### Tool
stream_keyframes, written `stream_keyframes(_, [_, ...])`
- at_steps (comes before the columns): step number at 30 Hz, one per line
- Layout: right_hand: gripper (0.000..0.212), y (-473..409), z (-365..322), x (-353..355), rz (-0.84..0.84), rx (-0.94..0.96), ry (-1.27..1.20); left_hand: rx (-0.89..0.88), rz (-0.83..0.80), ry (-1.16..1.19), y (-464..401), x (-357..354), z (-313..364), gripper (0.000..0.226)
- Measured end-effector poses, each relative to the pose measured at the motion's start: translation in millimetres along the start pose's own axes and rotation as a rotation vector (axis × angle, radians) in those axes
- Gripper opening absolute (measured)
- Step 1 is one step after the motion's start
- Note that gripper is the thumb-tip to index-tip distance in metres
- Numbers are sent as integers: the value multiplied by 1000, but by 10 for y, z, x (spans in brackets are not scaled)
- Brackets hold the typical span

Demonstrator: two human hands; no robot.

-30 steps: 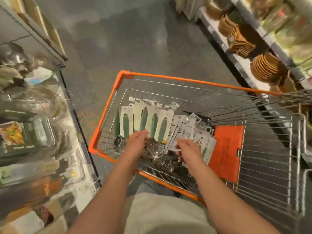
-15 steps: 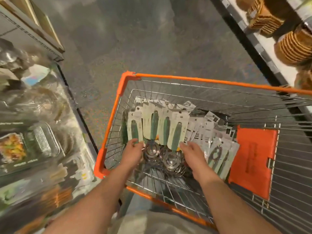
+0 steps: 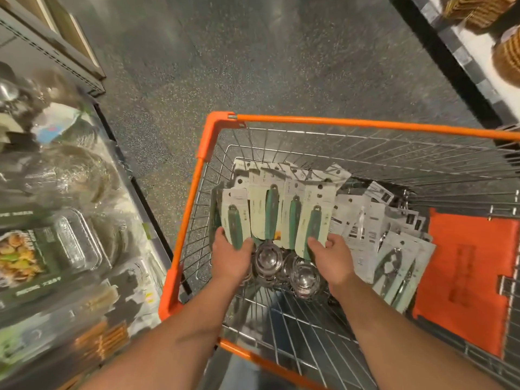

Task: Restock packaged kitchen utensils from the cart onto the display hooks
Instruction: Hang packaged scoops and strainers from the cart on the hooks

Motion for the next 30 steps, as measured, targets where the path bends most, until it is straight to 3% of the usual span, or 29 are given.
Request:
stream_keyframes(7, [30, -59, 76, -85, 36, -23, 123, -1, 2, -86, -197, -14, 10, 94])
stream_keyframes(12, [29, -125, 142, -168, 4, -27, 74, 11, -3, -107, -214, 33, 3, 72])
stream_keyframes(16, [43, -86, 159, -195, -36, -45, 62, 5, -31, -108, -192, 45, 3, 64])
stream_keyframes(20, [34, -59, 111, -156, -45, -63, -48, -54, 47, -92, -133, 125, 69, 41])
stream_keyframes(25, [31, -9, 15, -93, -66, -81, -168, -147, 121, -86, 7, 217, 310, 38])
stream_keyframes(28, [41, -49, 13, -117, -104, -91, -221, -199, 57, -69, 1, 199, 449, 33])
stream_keyframes(30, [79, -166, 84, -144, -137, -98, -236, -195, -20, -10, -29, 139, 522, 39])
Point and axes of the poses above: each hand's wrist, its own y-axis away from the middle knuckle, its own x-axis out of the back of the hand, z = x × y, the point moved 4 cm from there along -y, towards the middle knuckle, and after that the axes turned 5 degrees about -z, right-handed, at the moved point
